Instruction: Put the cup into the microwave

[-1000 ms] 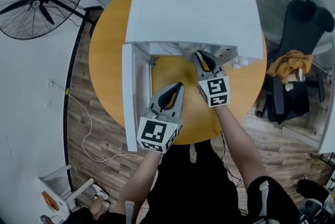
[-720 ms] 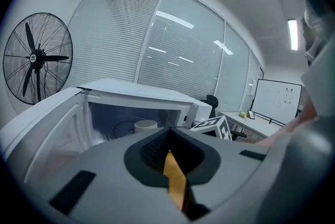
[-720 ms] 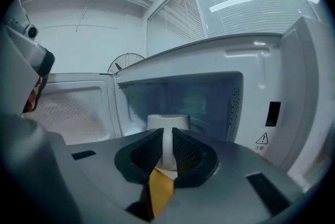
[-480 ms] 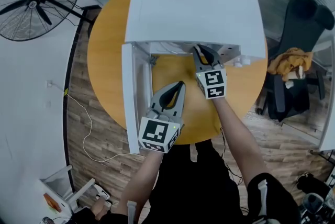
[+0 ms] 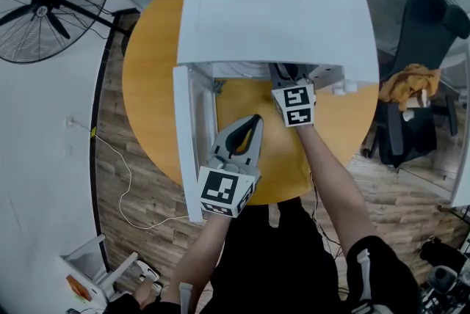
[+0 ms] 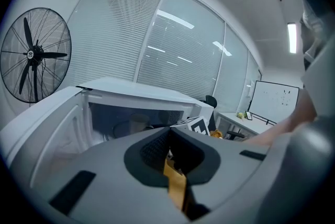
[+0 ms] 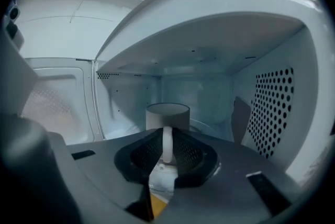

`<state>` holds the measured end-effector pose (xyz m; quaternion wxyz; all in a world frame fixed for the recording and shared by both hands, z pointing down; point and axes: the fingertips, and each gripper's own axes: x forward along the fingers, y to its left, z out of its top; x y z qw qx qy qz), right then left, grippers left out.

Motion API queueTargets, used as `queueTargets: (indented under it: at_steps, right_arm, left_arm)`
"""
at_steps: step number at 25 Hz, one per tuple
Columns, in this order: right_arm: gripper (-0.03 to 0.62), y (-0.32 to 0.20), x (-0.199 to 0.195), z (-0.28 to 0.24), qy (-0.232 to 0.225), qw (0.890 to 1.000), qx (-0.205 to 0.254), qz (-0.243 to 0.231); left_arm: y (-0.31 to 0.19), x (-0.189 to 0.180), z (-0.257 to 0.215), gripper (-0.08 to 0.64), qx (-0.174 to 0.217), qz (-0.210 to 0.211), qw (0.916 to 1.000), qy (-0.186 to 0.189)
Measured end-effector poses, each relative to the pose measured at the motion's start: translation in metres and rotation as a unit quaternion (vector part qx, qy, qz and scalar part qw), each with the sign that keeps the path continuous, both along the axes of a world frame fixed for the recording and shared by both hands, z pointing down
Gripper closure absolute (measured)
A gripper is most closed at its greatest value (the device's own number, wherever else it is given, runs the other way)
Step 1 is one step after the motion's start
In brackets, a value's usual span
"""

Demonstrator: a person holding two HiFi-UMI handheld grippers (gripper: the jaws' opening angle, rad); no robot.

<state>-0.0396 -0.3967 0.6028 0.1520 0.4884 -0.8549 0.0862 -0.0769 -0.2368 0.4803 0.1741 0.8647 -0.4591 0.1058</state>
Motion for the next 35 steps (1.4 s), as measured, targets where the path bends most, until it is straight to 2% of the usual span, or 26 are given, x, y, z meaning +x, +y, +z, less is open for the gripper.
queueTargets:
  at_steps: [10,18,24,35]
  right_arm:
    - [0.528,-0.02,-0.01,0.007,0.005,1.0,0.001,0.004]
    - [0.518,-0.017,-0.009,0.015,0.016,1.0,-0.015,0.007]
    - [0.512,0.001,-0.001,0.011,0.017,1.0,-0.021,0.004]
    - [0.511,0.053,0.023,-0.016,0.015,0.999,-0.011,-0.027]
  left_arm:
    - [0.0,-0.004,0.001,0.563,0.0,0.005,1.0,-0.004]
    - [0.002,-0.005,0.003,0.563,-0.005,0.004,0.9999,-0.013]
    - [0.008,-0.003,-0.004,0.563,0.0,-0.002,0.9998,-0.019]
    - [0.04,0.026,-0.019,0.563,0.021,-0.024,0.9994,-0.015]
